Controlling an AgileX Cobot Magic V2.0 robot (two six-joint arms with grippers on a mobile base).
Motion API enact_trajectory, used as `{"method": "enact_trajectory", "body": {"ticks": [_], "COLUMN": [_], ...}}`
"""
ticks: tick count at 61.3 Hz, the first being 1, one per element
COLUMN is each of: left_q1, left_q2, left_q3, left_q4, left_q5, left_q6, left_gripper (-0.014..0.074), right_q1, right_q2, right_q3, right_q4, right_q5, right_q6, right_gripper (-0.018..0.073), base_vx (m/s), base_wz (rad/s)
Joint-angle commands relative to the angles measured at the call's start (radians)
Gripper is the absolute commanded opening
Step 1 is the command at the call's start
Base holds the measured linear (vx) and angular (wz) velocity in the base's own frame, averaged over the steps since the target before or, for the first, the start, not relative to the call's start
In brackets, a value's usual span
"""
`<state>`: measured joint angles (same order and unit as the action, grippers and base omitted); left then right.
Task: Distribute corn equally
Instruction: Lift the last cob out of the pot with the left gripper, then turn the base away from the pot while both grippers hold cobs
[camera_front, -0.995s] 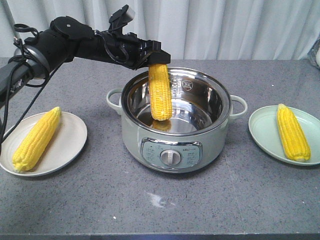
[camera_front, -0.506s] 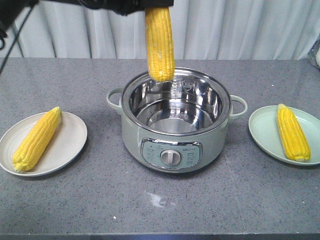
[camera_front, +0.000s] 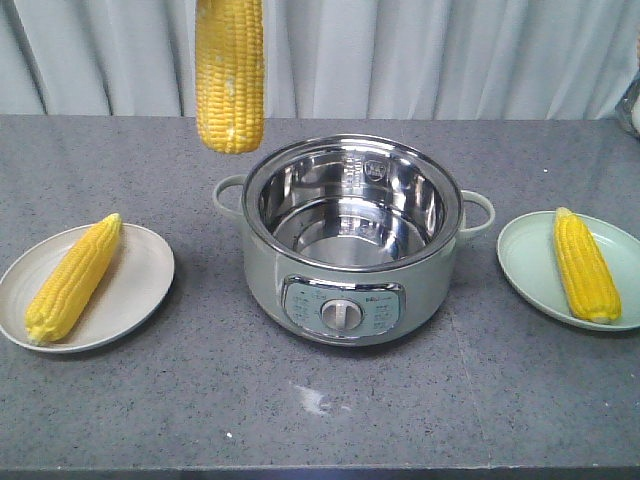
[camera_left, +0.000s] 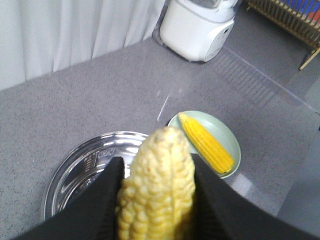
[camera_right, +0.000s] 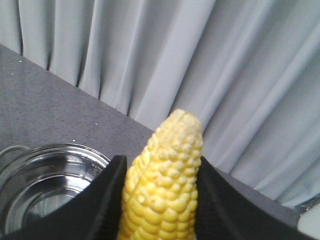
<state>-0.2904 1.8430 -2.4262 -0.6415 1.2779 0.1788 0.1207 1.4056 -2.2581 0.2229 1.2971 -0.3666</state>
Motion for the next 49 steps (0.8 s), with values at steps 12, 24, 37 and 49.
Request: {"method": "enact_trajectory", "body": {"ticks": [12,24,37,49], "left_q1": [-0.001,-0.001,-0.001,-0.001], "left_q2": [-0.106,-0.106,-0.106,-0.106], "left_q3": [-0.026,-0.026,-0.026,-0.026], "left_q4": [-0.037,-0.037,-0.037,-0.037], "left_q5": [-0.026,-0.026,-0.026,-0.026], "left_q6": [-0.014,-0.014,-0.014,-0.014], "left_gripper": [-0.0008,-0.0008,-0.0008,-0.0008], "right_q1": [-0.004,-0.004,-0.004,-0.004], "right_q2": [-0.009,-0.009,-0.009,-0.009], "right_q3": [-0.016,-0.016,-0.016,-0.016], "right_q4": [0.011,0.012,0.012,0.012], "right_q5": [-0.03,-0.024,-0.024,-0.021], "right_q6": [-0.003,-0.006,-0.006,-0.006], "right_gripper": [-0.0004,-0.0004,-0.0004,-0.0004], "base_vx": [0.0,0.0,0.0,0.0], "base_wz": [0.0,0.0,0.0,0.0]}}
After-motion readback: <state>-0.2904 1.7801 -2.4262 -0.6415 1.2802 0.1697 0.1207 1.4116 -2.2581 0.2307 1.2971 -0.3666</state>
